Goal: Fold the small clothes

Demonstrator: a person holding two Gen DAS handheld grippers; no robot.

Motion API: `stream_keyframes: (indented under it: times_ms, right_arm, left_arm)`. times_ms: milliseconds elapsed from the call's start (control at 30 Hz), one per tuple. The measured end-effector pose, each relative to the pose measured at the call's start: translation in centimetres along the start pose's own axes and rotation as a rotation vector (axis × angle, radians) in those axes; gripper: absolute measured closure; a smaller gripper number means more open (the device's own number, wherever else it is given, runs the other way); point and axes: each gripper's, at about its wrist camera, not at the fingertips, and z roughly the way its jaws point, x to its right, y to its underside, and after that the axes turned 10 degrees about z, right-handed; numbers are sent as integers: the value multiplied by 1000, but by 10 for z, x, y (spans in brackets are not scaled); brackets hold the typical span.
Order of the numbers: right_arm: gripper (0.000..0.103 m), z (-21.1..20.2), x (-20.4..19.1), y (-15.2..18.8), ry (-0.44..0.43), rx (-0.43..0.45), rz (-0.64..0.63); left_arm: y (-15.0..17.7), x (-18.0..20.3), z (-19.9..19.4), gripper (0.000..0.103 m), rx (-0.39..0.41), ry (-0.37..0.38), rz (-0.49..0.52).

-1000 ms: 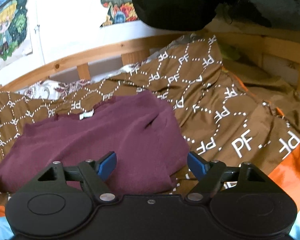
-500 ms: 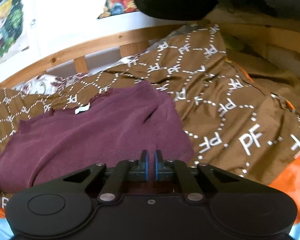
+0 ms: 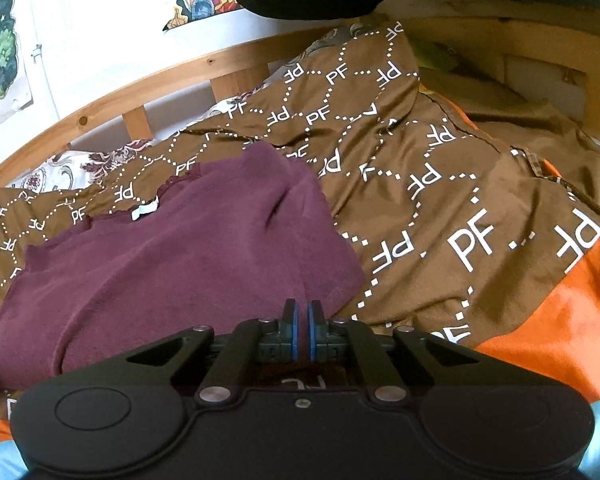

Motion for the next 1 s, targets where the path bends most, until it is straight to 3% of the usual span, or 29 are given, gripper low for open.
stream_keyframes:
  times_ms: [167,233,300,433,500,767,900,1000]
  right_arm:
    - [79,-10,-7,0,-8,56,-37]
    - [63,-13,-9,0,-14,77,-51]
    - [33,-16,-11,-1,-15,97,-64]
    - [18,-21,-15,-2,-21,127,-83]
    - [2,-22,-17,-1,-27,140,-96]
    - [1,-28,-41,9,-93,215,-235]
    - [1,-28,-60,18,-158,237,-322]
    - [1,-16,-79,24,-197,221,-377]
  left_arm:
    - [0,0,1,1,-6,-1,3]
    - [0,2,2,1,-11,1,6]
    - [-1,3,3,1,-15,4,12]
    - [-2,5,5,1,-27,11,17]
    - [-3,4,6,1,-26,11,9]
    - [-17,-25,15,1,5,31,-126]
    - [-26,-34,31,1,46,22,-125]
    - [-36,-35,48,1,15,19,-136]
